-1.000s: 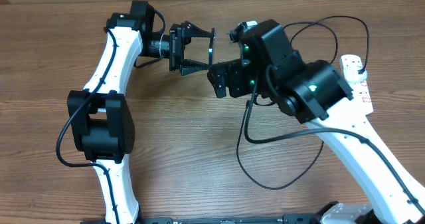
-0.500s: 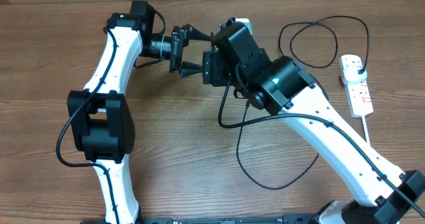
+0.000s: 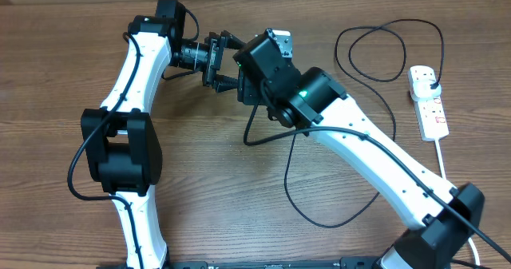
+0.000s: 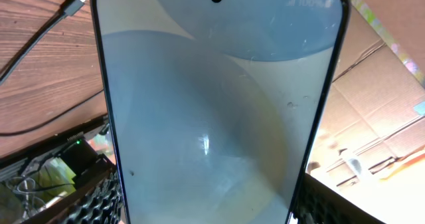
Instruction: Plug charger to phone and switch on socket
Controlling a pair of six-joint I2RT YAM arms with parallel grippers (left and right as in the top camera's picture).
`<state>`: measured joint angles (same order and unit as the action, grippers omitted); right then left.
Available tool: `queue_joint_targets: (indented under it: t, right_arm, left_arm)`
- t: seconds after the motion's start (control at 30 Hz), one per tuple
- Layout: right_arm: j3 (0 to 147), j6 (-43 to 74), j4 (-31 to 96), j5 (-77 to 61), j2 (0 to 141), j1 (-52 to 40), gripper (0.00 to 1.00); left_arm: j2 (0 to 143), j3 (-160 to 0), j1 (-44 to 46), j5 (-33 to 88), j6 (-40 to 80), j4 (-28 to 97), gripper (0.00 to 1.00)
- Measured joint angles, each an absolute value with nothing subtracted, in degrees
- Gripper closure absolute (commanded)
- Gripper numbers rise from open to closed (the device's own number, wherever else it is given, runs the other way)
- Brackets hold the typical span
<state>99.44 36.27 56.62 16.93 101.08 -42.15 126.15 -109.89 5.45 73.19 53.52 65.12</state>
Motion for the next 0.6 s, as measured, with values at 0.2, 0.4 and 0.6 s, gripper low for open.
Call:
queue_joint_targets:
  t: [0.2,0.4,0.6]
  right_arm:
    - [99.44,38.19,56.31,18.52,101.65,-42.13,0.43]
    - [99.44,38.94,53.98,18.92,101.71,-42.13,0.50]
    - [99.44,38.98,54.06,18.92,101.82,-42.13,0.55]
  left_arm:
    - [126.15,-109.89,5.45,73.25,54.11,64.86,0.24]
    - [126.15,-109.89,5.45,73.25,54.52,64.66,0.23]
    - [126.15,-109.89,5.45,73.25,55.16,64.66,0.23]
